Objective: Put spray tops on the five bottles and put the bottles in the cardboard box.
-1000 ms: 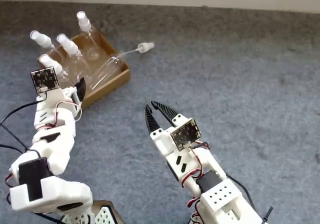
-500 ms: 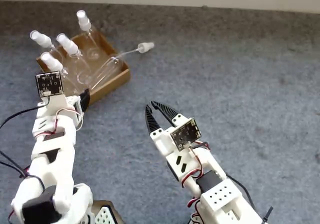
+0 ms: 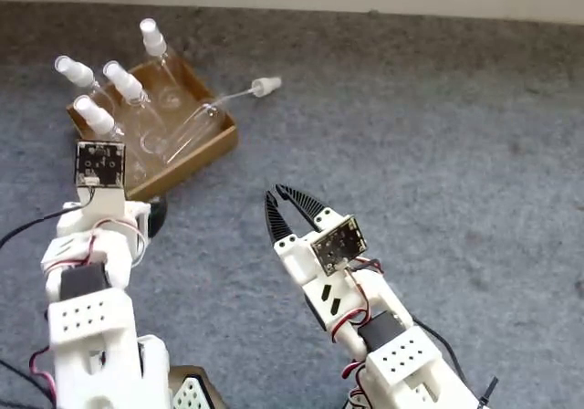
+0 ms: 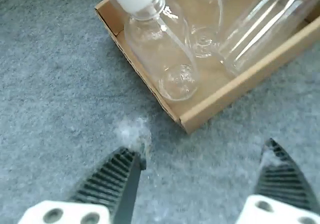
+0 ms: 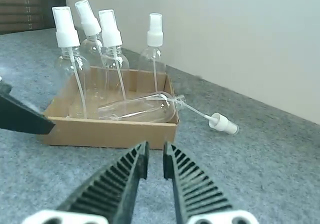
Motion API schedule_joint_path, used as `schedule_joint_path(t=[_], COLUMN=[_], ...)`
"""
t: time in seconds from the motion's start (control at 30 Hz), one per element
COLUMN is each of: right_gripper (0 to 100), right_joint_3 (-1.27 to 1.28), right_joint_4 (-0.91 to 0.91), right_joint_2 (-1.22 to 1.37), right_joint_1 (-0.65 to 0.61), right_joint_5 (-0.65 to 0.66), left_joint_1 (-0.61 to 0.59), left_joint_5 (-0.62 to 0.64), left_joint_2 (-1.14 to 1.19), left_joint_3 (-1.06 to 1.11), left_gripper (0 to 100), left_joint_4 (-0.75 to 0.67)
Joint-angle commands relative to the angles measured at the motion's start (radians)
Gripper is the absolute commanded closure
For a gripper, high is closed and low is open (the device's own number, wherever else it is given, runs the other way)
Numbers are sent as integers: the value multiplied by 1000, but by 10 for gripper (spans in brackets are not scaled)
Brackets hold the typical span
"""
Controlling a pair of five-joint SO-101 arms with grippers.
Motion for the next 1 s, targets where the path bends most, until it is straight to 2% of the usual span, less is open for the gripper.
schedule_joint_path(t=[0.0, 0.23, 0.37, 0.53, 0.97], right_gripper=[950, 950, 950, 950, 950], right_joint_3=[166, 166, 166, 166, 166], right_joint_4=[10, 10, 10, 8, 10], right_joint_2=[-4, -4, -7, -10, -4], right_joint_1=[15, 16, 67, 113, 114], right_joint_5=[8, 6, 6, 6, 6], left_joint_1=[10, 76, 191, 298, 303], left_joint_5=[-117, -143, -144, -144, -141], left_joint_2=[-217, -326, -280, -54, 667], left_joint_3=[-16, -108, -242, -400, -966], left_gripper=[681, 681, 681, 681, 680], left_joint_4=[232, 453, 562, 589, 597])
